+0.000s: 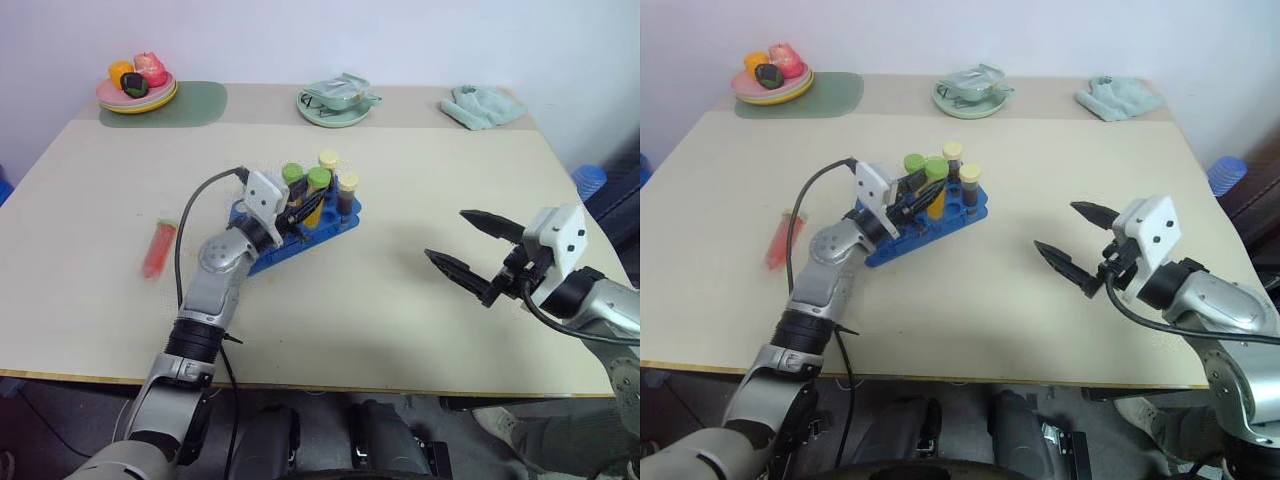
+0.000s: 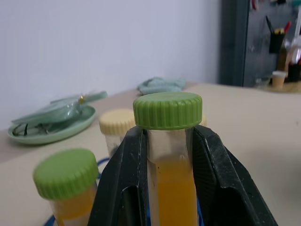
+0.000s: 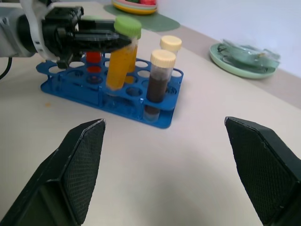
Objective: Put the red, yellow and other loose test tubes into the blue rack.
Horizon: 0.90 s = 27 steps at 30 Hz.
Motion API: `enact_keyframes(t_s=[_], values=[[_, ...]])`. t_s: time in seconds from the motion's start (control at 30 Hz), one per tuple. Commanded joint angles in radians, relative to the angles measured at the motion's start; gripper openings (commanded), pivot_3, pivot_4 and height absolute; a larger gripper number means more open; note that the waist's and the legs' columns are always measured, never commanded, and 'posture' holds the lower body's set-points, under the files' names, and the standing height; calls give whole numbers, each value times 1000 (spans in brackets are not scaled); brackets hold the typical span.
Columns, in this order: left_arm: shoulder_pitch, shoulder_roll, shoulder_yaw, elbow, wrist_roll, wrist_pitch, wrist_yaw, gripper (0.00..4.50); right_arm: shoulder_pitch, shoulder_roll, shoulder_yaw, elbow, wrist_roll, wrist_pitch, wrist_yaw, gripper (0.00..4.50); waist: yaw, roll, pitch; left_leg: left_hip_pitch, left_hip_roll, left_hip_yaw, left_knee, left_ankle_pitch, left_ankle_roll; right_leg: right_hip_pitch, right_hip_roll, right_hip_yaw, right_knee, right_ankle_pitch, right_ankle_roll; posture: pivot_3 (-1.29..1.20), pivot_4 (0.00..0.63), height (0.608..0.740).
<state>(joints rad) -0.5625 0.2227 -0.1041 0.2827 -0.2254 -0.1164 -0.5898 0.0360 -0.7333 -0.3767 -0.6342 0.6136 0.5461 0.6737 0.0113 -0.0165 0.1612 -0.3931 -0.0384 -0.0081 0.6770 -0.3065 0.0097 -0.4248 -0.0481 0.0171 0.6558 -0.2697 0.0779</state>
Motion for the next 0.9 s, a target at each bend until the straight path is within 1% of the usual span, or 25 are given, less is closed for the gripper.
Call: enact_keyframes(t_s=[0.03,0.13,0.23,0.27,0.33,0.4,0.43,0.47,0.53,0.57,0.7,0.8,0.9], values=[[-3,3,0,-43,28,-12,2,721,22,4,-50,-38,18,-32,6,4176,0,0,0,0,0,0,1,0,0,0,0,0,0,0,0,0,150,740],[-2,-6,2,-50,40,13,17,721,38,6,-51,-26,12,-53,15,4176,-1,0,0,0,0,0,2,-1,1,1,0,0,0,0,1,0,150,740],[-11,-2,-8,-51,131,3,96,721,21,1,-40,-7,10,-57,17,4176,-1,0,0,0,0,0,2,-1,1,1,0,0,1,0,1,0,150,740],[-9,-4,-6,-55,130,12,96,721,14,-1,-38,-4,11,-56,17,4176,-1,0,0,0,0,0,2,-1,1,1,0,0,1,0,1,0,150,740],[3,-14,16,-73,58,57,55,721,1,-4,-36,1,12,-52,17,4176,-1,0,0,0,0,0,3,-1,1,1,0,1,2,0,1,0,150,740],[12,-20,34,-88,23,79,49,1786,-4,-4,-35,0,12,-49,17,4176,-1,0,0,0,0,0,4,-1,1,1,0,1,2,0,1,0,150,740],[19,-20,35,-94,19,80,45,2217,-4,-4,-36,-4,14,-47,17,4176,0,0,0,0,0,0,4,-1,1,1,0,1,2,0,1,0,150,740],[25,-21,36,-99,20,80,46,2777,-4,-4,-36,-8,15,-45,16,4176,0,0,0,0,0,0,4,-1,1,1,0,1,2,0,1,0,150,740],[36,-20,38,-117,26,83,54,3689,-3,-3,-37,-14,16,-44,16,4176,1,0,0,0,0,0,4,-1,1,1,0,1,2,0,1,0,150,740],[42,-20,44,-130,19,90,54,4219,-2,-3,-36,-15,17,-44,16,4176,2,0,0,0,0,0,4,-1,1,1,0,1,2,0,1,0,150,740],[73,1,72,-260,-80,154,-5,4219,-23,-9,-19,0,15,-44,28,4176,-2,0,0,0,0,0,4,-1,1,1,0,1,2,0,1,0,150,740],[100,25,98,-335,-120,202,-13,4219,-57,-15,2,26,13,-41,38,4176,-4,0,0,0,1,0,4,-1,1,1,0,1,2,0,1,0,150,740],[129,59,136,-416,-200,294,-29,4219,-91,-23,36,50,3,-47,61,4176,-4,0,0,0,1,0,4,-1,1,1,0,1,2,0,1,0,150,740]])
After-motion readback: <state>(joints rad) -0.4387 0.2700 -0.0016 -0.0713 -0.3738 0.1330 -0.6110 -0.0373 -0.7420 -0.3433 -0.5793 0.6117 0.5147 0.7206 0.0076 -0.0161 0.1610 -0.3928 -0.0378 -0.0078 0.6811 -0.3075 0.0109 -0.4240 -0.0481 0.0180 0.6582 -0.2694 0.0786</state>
